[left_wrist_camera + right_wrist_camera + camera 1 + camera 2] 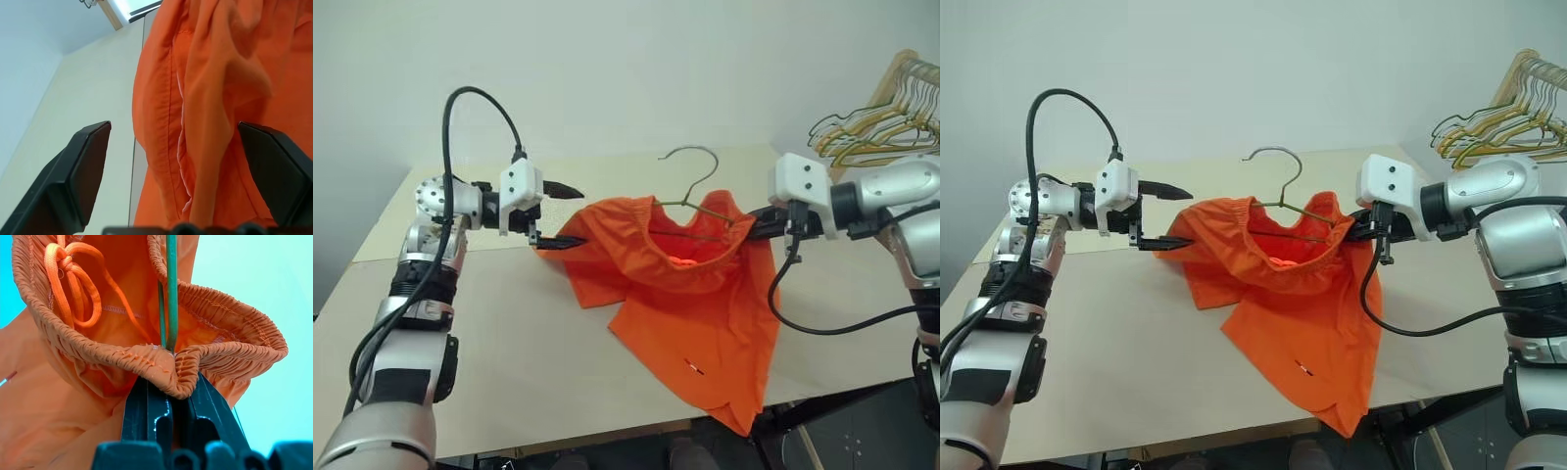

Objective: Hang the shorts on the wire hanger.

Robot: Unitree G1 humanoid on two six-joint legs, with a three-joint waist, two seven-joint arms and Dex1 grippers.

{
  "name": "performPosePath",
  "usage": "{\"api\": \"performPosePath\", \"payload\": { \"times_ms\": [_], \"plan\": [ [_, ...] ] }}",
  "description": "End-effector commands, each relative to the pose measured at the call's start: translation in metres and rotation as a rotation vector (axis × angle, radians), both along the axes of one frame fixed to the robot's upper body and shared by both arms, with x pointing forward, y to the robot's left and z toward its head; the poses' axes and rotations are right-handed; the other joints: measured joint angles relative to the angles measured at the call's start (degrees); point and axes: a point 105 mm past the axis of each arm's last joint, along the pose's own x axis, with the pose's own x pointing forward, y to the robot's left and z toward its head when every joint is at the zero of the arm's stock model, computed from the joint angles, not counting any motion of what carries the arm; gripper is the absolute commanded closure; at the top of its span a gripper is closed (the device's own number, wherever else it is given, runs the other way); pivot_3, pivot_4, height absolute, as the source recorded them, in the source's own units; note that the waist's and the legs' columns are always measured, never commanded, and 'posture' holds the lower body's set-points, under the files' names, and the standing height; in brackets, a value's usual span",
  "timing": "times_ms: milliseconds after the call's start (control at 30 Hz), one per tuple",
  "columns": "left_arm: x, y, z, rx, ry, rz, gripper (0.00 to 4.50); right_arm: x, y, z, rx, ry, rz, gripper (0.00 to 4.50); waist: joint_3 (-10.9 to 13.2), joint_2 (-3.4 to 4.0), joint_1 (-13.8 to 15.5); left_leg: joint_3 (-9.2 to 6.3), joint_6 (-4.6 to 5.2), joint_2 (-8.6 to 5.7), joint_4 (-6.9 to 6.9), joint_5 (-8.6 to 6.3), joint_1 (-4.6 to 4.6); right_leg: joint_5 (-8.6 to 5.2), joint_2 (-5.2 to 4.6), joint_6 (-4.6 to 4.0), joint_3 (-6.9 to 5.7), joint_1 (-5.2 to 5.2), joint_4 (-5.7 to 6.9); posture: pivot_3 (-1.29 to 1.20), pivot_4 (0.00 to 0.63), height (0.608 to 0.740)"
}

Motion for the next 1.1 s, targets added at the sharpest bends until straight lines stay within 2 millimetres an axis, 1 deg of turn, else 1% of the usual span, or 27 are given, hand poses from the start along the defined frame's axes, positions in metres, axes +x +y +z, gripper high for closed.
{"api": "performPosePath", "payload": {
  "times_ms": [33, 67, 133, 233, 433, 467, 633, 833, 933, 1033, 1100],
  "plan": [
    [0.005, 0.0, 0.013, -0.06, -0.016, 0.01, 0.4, -0.003, -0.001, 0.016, 0.005, -0.07, 0.015, 4.5, 0.0, 0.0, 0.0, 0.0, 0.0, 0.0, 0.0, 0.0, 0.0, 0.0, 0.0, 0.0, 0.0, 0.0, 0.01, -0.05, 0.0, 0.74],
    [0.004, 0.0, 0.013, -0.062, -0.006, -0.002, 0.57, -0.003, -0.001, 0.016, 0.005, -0.069, 0.012, 4.5, 0.0, 0.0, 0.0, 0.0, 0.0, 0.0, 0.01, 0.0, -0.01, 0.0, 0.0, 0.0, 0.0, 0.0, 0.0, -0.05, 0.0, 0.74],
    [0.002, 0.001, 0.008, -0.041, 0.003, -0.018, 1.17, -0.003, -0.002, 0.015, 0.009, -0.066, 0.008, 4.5, 0.0, 0.0, 0.0, 0.0, 0.0, 0.0, 0.01, 0.0, -0.01, 0.0, 0.0, 0.0, 0.0, 0.0, 0.0, -0.05, 0.0, 0.74],
    [0.003, 0.003, 0.0, -0.003, 0.013, -0.01, 2.2, -0.003, -0.003, 0.017, 0.013, -0.065, 0.005, 4.5, 0.0, 0.0, -0.1, 0.01, -0.01, 0.0, 0.0, 0.0, -0.02, 0.0, 0.0, 0.0, 0.0, -0.01, -0.01, -0.05, 0.0, 0.74],
    [0.001, 0.006, -0.005, 0.003, 0.031, -0.017, 4.36, -0.003, -0.004, 0.018, 0.014, -0.065, 0.004, 4.5, 0.0, 0.0, -0.1, 0.0, 0.0, 0.0, 0.0, 0.0, -0.01, 0.0, 0.0, 0.0, 0.0, -0.01, 0.0, -0.05, 0.0, 0.74],
    [0.001, 0.006, -0.005, 0.003, 0.03, -0.016, 4.44, -0.003, -0.004, 0.018, 0.013, -0.064, 0.004, 4.5, 0.0, 0.0, -0.1, 0.0, 0.0, 0.0, 0.0, 0.0, -0.01, 0.0, 0.0, 0.0, 0.0, -0.01, 0.0, -0.05, 0.0, 0.74],
    [0.009, 0.013, -0.005, 0.016, -0.006, 0.059, 4.44, 0.0, -0.009, 0.016, 0.01, -0.068, -0.014, 4.5, 0.0, 0.0, -0.1, 0.0, -0.01, 0.0, 0.0, 0.0, -0.01, 0.0, -0.01, 0.0, 0.0, -0.01, -0.01, -0.05, 0.0, 0.74],
    [0.009, 0.029, -0.001, 0.013, -0.023, 0.11, 4.44, 0.007, -0.021, 0.018, 0.0, -0.08, -0.061, 4.5, 0.0, 0.0, -0.1, 0.01, 0.0, 0.0, 0.0, 0.0, -0.01, 0.0, 0.0, 0.0, 0.0, -0.01, -0.01, -0.05, 0.0, 0.74],
    [0.012, 0.037, -0.004, 0.04, -0.037, 0.152, 4.44, 0.008, -0.025, 0.015, -0.022, -0.083, -0.068, 4.5, 0.0, 0.0, -0.1, 0.0, 0.0, 0.0, 0.0, 0.0, -0.02, 0.0, -0.01, 0.0, 0.0, -0.02, 0.0, -0.04, 0.0, 0.74],
    [0.012, 0.038, -0.006, 0.038, -0.036, 0.157, 4.44, 0.009, -0.025, 0.012, -0.018, -0.076, -0.071, 4.5, 0.0, 0.0, -0.1, 0.01, 0.0, 0.0, 0.0, 0.0, -0.01, 0.0, -0.01, 0.0, 0.0, -0.02, 0.0, -0.04, 0.0, 0.74],
    [0.01, 0.035, -0.007, 0.026, -0.041, 0.137, 4.44, 0.009, -0.023, 0.011, -0.012, -0.073, -0.067, 4.5, 0.0, 0.0, 0.0, 0.01, 0.0, 0.0, 0.0, 0.0, -0.02, 0.0, -0.01, 0.0, 0.0, -0.02, 0.0, -0.04, 0.0, 0.74]
  ]
}}
